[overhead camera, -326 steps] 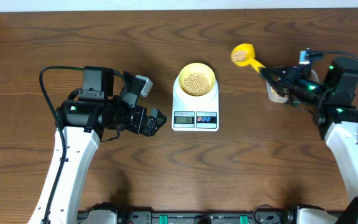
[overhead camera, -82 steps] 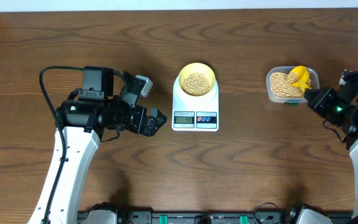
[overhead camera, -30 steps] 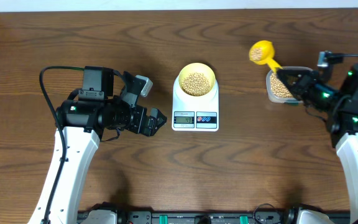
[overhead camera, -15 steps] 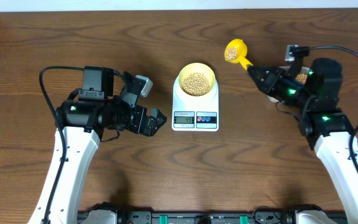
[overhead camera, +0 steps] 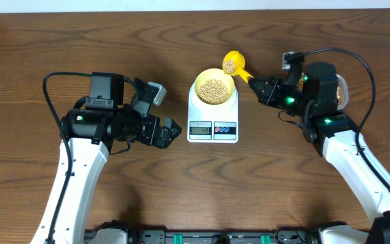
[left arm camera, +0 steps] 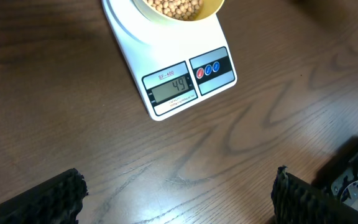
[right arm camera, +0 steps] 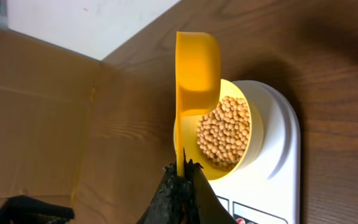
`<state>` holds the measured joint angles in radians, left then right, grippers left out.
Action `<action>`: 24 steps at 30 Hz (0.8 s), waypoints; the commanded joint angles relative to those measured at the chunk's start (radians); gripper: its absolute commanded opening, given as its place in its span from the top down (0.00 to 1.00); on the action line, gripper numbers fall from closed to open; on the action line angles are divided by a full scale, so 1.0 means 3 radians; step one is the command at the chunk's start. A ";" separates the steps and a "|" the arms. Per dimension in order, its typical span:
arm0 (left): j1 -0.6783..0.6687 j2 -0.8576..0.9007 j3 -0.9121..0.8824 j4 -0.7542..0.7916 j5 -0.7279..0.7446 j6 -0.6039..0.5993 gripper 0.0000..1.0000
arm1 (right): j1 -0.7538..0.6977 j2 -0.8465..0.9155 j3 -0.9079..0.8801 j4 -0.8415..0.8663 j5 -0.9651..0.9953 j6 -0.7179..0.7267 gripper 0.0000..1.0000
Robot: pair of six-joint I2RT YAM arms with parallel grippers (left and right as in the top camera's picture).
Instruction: Scoop item into bowl and weigh 50g on scale
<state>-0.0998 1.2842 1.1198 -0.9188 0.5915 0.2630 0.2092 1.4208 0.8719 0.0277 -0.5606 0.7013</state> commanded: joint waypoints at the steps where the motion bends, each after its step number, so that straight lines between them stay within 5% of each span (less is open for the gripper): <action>1: 0.0017 0.0014 -0.0019 -0.0010 -0.0029 0.0019 0.02 | 0.0029 0.0076 -0.0005 0.0024 0.0025 -0.0220 0.99; 24: 0.0017 0.0014 -0.0019 -0.0010 -0.0029 0.0019 0.02 | 0.0214 0.0103 -0.0005 -0.0058 0.0017 -0.1348 0.99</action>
<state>-0.0998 1.2842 1.1198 -0.9188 0.5915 0.2630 0.2646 1.4502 0.8719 0.0196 -0.5564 0.3962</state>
